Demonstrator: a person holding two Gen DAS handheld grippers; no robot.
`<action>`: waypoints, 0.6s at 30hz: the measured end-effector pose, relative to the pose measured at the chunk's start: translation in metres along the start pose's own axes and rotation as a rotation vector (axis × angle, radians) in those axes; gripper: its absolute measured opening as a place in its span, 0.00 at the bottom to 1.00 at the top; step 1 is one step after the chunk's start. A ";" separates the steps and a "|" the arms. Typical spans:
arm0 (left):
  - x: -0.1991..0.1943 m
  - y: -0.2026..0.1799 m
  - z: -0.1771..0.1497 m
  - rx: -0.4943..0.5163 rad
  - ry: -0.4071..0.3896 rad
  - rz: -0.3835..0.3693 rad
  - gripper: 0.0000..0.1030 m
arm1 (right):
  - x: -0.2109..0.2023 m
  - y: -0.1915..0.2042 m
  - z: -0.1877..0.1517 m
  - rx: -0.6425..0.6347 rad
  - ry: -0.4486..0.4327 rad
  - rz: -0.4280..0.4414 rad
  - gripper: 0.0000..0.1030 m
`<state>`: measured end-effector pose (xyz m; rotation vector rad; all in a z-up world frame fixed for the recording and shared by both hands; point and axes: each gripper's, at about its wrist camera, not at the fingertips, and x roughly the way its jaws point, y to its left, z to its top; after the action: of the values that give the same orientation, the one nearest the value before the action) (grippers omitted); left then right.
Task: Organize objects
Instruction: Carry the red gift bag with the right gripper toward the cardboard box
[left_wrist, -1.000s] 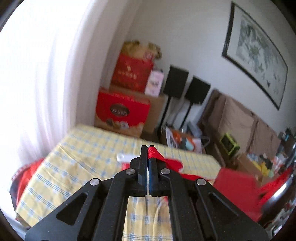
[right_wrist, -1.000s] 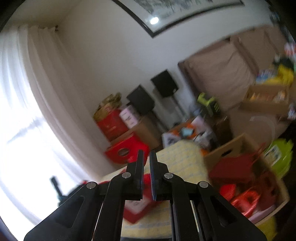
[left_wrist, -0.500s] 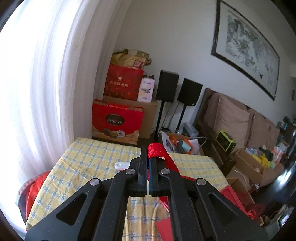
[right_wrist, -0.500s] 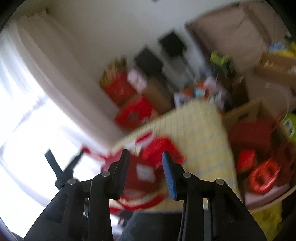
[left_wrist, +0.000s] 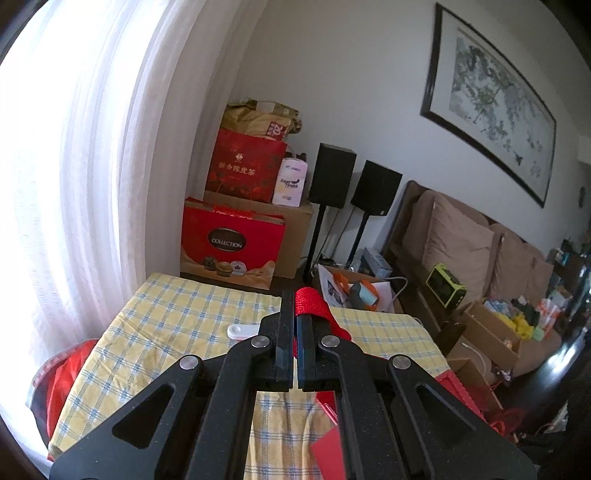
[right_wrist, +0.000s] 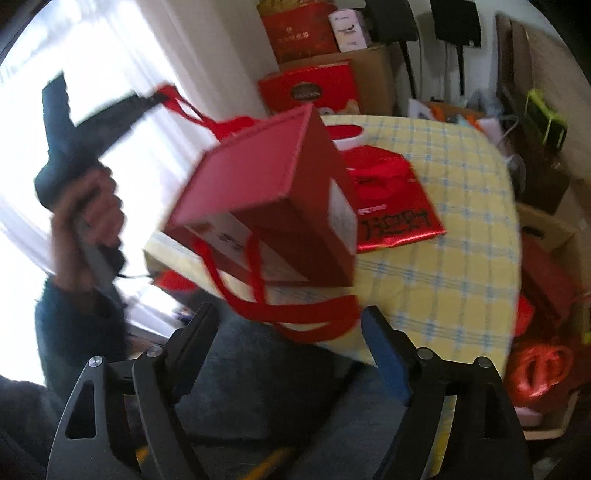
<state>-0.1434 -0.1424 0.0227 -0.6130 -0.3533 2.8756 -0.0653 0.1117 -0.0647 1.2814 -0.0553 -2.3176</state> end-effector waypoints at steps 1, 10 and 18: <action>0.000 -0.002 0.001 0.002 -0.001 -0.004 0.01 | 0.004 0.003 0.001 -0.017 -0.004 -0.069 0.78; -0.021 -0.011 0.013 0.030 -0.054 -0.021 0.01 | 0.028 -0.026 -0.001 0.025 -0.120 -0.540 0.05; -0.040 -0.014 0.022 0.035 -0.101 -0.023 0.01 | -0.052 -0.039 0.004 0.100 -0.367 -0.737 0.05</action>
<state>-0.1149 -0.1418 0.0613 -0.4561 -0.3216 2.8906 -0.0610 0.1679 -0.0319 1.0037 0.2183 -3.1954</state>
